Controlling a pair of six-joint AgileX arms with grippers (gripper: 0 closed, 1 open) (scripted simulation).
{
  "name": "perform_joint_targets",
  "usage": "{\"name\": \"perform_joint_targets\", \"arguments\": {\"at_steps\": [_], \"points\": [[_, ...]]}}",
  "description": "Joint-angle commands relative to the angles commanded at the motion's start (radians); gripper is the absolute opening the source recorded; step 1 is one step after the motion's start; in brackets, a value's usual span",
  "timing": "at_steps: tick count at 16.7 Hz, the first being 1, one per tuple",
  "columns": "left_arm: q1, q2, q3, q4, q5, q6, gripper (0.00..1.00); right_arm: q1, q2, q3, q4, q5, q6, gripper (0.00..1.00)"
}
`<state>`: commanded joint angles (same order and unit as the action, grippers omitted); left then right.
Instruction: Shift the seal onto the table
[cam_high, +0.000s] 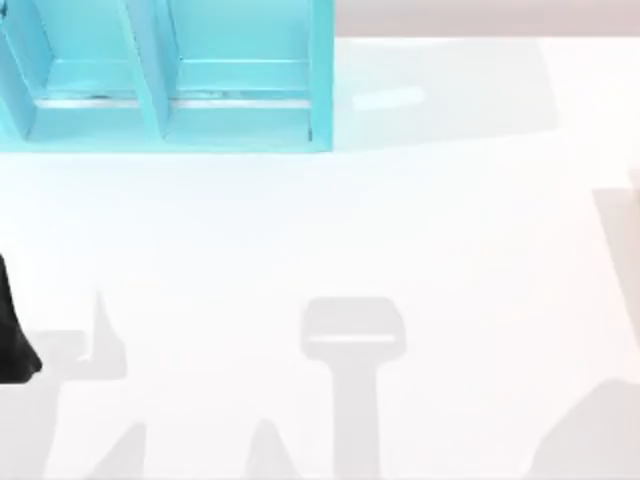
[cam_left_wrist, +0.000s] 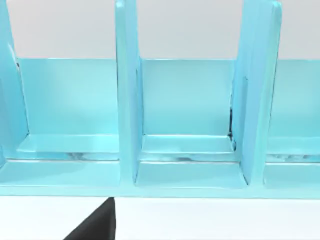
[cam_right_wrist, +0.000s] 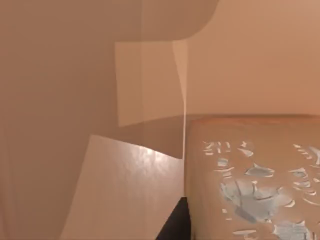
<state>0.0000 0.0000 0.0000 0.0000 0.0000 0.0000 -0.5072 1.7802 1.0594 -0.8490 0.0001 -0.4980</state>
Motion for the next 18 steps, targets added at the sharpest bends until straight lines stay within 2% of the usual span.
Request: {"name": "perform_joint_targets", "arguments": {"at_steps": [2,3,13,18], "points": [[0.000,0.000,0.000,0.000,0.000,0.000,1.00,0.000,0.000,0.000,0.000,0.000,0.000,0.02],[0.000,0.000,0.000,0.000,0.000,0.000,1.00,0.000,0.000,0.000,0.000,0.000,0.000,0.00],[0.000,0.000,0.000,0.000,0.000,0.000,1.00,0.008,-0.005,0.015,-0.015,0.004,0.015,0.00],[0.000,0.000,0.000,0.000,0.000,0.000,1.00,0.142,-0.035,0.183,-0.197,0.031,0.207,0.00]]}}
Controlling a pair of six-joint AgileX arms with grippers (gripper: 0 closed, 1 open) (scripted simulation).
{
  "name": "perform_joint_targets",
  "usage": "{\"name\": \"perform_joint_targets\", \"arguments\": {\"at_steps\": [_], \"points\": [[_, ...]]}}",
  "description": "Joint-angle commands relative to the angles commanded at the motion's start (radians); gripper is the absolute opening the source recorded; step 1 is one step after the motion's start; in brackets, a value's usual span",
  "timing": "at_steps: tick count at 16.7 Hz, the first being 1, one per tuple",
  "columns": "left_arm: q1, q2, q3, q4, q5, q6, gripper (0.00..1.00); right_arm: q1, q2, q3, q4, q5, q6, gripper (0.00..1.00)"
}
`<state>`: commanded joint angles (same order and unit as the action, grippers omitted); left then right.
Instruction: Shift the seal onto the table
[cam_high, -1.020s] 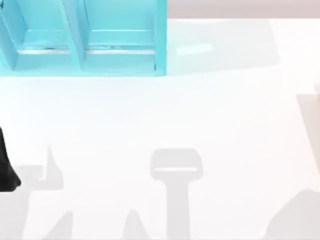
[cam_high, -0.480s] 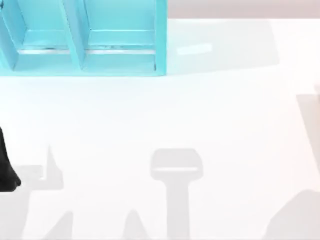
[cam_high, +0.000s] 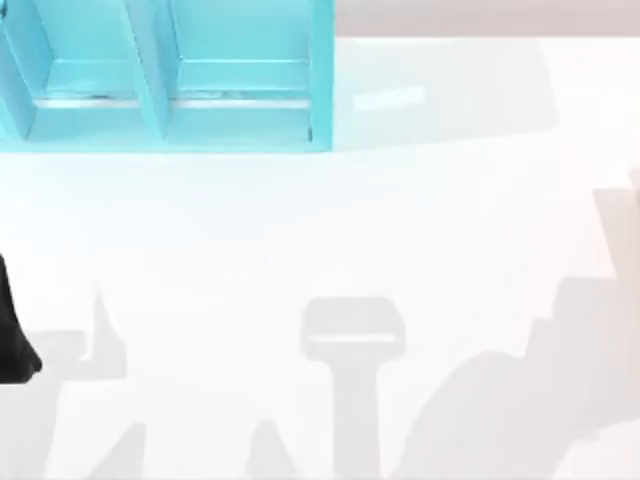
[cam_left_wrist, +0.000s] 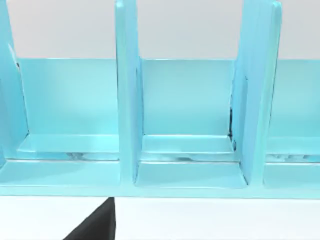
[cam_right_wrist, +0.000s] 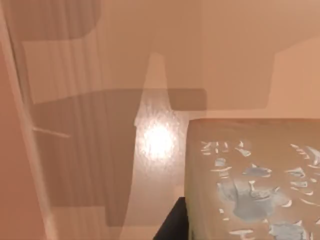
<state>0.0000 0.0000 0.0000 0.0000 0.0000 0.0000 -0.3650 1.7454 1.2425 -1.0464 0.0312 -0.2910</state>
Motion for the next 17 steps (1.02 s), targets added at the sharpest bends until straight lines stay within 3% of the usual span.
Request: {"name": "perform_joint_targets", "arguments": {"at_steps": [6,10,17], "points": [[0.000,0.000,0.000,0.000,0.000,0.000,1.00,0.261,-0.121,0.148,-0.285,-0.009,0.272,0.00],[0.000,0.000,0.000,0.000,0.000,0.000,1.00,0.361,-0.200,0.166,-0.386,-0.028,0.301,0.00],[0.000,0.000,0.000,0.000,0.000,0.000,1.00,0.377,-0.188,0.177,-0.387,-0.029,0.316,0.00]]}}
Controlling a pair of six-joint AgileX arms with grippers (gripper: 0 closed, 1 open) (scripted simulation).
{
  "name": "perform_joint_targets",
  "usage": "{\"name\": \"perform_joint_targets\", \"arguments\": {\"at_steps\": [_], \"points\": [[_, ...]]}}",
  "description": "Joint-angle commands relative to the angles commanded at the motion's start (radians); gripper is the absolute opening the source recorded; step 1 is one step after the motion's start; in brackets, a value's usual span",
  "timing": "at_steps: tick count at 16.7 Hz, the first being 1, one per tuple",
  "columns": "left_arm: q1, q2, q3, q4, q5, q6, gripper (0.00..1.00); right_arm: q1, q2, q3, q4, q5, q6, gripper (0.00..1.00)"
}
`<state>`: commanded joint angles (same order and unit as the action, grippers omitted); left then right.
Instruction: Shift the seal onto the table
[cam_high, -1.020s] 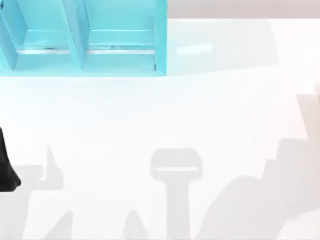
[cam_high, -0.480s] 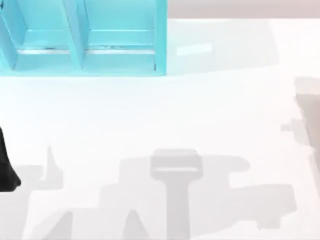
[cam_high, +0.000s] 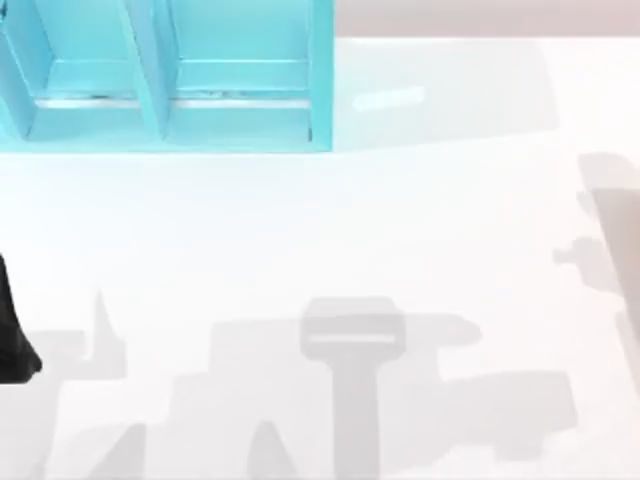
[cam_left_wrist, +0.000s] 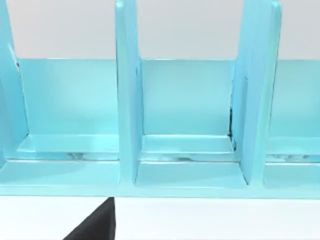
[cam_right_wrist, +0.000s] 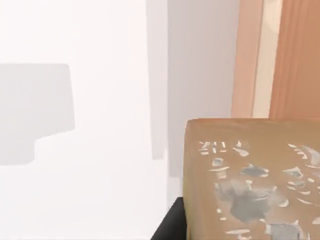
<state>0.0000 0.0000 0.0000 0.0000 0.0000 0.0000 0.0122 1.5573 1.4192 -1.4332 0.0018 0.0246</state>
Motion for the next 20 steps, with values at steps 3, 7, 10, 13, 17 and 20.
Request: {"name": "perform_joint_targets", "arguments": {"at_steps": [3,7,10,13,17,20], "points": [[0.000,0.000,0.000,0.000,0.000,0.000,1.00,0.099,0.100,0.076,0.025,0.001,0.097,0.00],[0.000,0.000,0.000,0.000,0.000,0.000,1.00,0.341,0.342,0.230,0.094,0.003,0.337,0.00],[0.000,0.000,0.000,0.000,0.000,0.000,1.00,0.528,0.515,0.342,0.156,0.003,0.536,0.00],[0.000,0.000,0.000,0.000,0.000,0.000,1.00,0.645,0.628,0.417,0.207,0.003,0.655,0.00],[0.000,0.000,0.000,0.000,0.000,0.000,1.00,0.671,0.654,0.435,0.221,0.003,0.681,0.00],[0.000,0.000,0.000,0.000,0.000,0.000,1.00,0.668,0.654,0.428,0.224,0.001,0.683,0.00]]}}
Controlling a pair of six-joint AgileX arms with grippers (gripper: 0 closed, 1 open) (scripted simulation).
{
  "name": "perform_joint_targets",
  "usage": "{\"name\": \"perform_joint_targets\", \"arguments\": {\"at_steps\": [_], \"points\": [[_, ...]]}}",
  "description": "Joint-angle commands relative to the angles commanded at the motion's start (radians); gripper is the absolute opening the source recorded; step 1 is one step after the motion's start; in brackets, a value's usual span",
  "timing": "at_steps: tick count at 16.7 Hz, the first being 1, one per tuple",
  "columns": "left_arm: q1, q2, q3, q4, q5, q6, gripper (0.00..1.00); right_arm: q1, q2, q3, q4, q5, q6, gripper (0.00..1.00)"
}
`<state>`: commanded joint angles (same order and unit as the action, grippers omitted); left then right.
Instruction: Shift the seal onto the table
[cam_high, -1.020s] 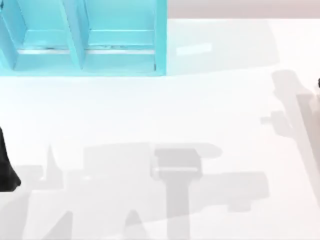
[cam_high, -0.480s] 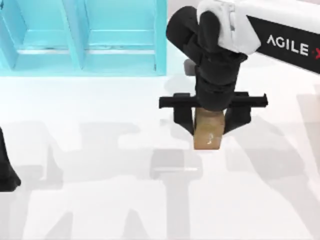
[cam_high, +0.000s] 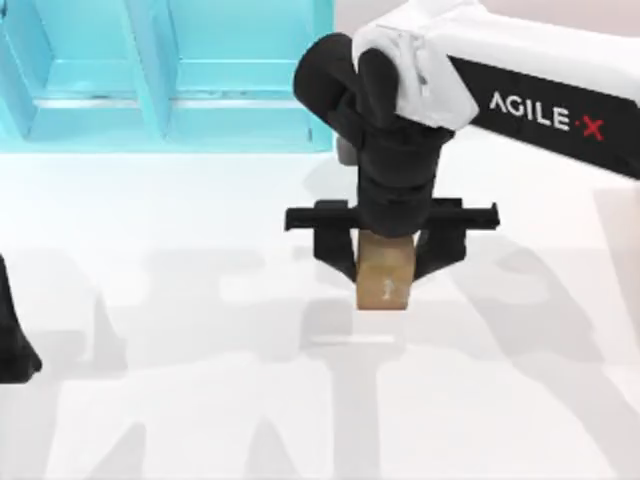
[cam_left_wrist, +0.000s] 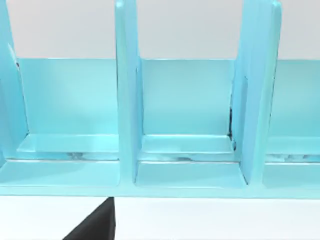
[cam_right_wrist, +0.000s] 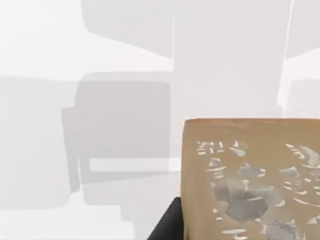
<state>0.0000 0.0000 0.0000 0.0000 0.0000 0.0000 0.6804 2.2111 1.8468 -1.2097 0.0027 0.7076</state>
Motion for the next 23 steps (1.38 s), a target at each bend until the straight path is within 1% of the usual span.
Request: {"name": "perform_joint_targets", "arguments": {"at_steps": [6,10,23], "points": [[0.000,0.000,0.000,0.000,0.000,0.000,1.00,0.005,0.037,-0.104,0.147,0.002,0.001,0.00],[0.000,0.000,0.000,0.000,0.000,0.000,1.00,0.005,0.039,-0.111,0.154,0.003,0.001,0.00],[0.000,0.000,0.000,0.000,0.000,0.000,1.00,0.005,0.039,-0.111,0.154,0.003,0.001,0.98]]}}
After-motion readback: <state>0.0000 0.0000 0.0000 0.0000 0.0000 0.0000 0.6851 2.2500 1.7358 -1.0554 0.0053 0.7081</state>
